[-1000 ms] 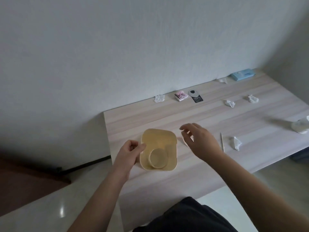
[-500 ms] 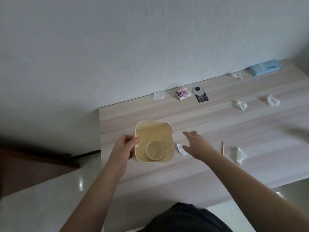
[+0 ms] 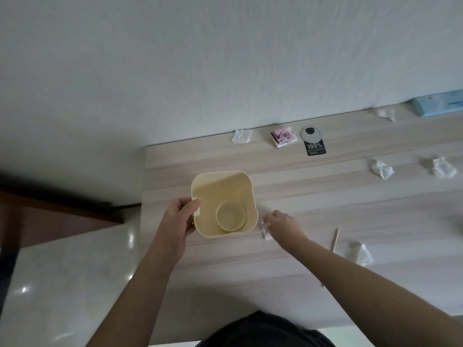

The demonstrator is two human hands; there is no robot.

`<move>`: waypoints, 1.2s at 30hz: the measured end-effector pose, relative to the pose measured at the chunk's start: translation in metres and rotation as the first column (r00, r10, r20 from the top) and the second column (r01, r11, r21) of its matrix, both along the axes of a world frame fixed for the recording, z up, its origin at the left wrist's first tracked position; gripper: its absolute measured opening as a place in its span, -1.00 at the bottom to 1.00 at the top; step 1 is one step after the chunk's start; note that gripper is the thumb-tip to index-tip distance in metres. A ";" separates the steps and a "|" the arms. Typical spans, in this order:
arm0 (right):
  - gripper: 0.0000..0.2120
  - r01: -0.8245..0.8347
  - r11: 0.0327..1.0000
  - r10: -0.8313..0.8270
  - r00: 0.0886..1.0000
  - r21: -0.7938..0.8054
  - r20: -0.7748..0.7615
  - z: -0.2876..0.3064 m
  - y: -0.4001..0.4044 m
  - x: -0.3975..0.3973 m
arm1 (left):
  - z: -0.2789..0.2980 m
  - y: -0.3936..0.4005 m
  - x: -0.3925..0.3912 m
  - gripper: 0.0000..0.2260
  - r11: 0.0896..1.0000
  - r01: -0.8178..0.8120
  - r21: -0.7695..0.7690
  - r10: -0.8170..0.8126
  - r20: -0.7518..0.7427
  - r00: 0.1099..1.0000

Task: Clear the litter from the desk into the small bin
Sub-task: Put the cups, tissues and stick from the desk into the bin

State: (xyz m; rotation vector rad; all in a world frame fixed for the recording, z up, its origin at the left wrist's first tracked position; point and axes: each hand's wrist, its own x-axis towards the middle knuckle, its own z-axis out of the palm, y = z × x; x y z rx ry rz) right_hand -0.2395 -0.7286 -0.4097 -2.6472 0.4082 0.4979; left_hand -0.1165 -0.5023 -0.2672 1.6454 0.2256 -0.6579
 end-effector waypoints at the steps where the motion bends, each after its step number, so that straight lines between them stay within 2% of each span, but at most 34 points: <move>1: -0.75 0.044 0.998 -0.044 0.999 0.034 -0.005 0.003 -0.008 0.008 | 0.000 0.000 0.003 -0.94 1.000 -0.005 0.003 0.005 -0.002 1.000; 6: -0.82 0.213 0.966 -0.227 0.970 0.146 0.085 0.025 -0.049 0.060 | -0.001 0.000 0.021 -0.92 0.999 -0.041 -0.010 0.041 0.003 0.999; 9: -0.81 0.221 0.956 -0.254 0.953 0.194 0.166 0.040 -0.063 0.099 | 0.001 -0.001 0.032 -0.84 0.999 -0.048 -0.023 0.048 0.018 0.999; 12: -0.78 0.233 0.943 -0.289 0.927 0.239 0.237 0.046 -0.072 0.142 | -0.002 -0.007 0.040 -0.89 0.997 -0.063 -0.047 0.065 0.039 0.997; 18: -0.83 0.251 0.949 -0.297 0.915 0.193 0.273 0.045 -0.077 0.211 | -0.009 -0.027 0.049 -0.91 0.988 -0.141 -0.060 0.143 0.020 0.990; 22: -0.84 0.180 0.979 -0.201 0.936 0.100 0.289 0.040 -0.075 0.241 | -0.009 -0.028 0.054 -0.90 0.976 -0.206 -0.072 0.208 0.031 0.978; 27: -0.75 -0.008 0.997 0.016 0.994 -0.073 0.108 0.020 -0.068 0.257 | -0.005 -0.017 0.058 -0.88 0.977 -0.207 -0.055 0.210 0.059 0.976; 31: -0.73 -0.055 0.978 0.088 0.983 -0.203 0.161 0.010 -0.060 0.238 | -0.004 -0.016 0.062 -0.79 0.977 -0.212 -0.017 0.212 0.060 0.975; 36: -0.71 -0.095 0.981 0.128 0.972 -0.172 0.198 0.005 -0.069 0.198 | -0.009 -0.023 0.050 -0.80 0.978 -0.204 -0.033 0.206 0.056 0.977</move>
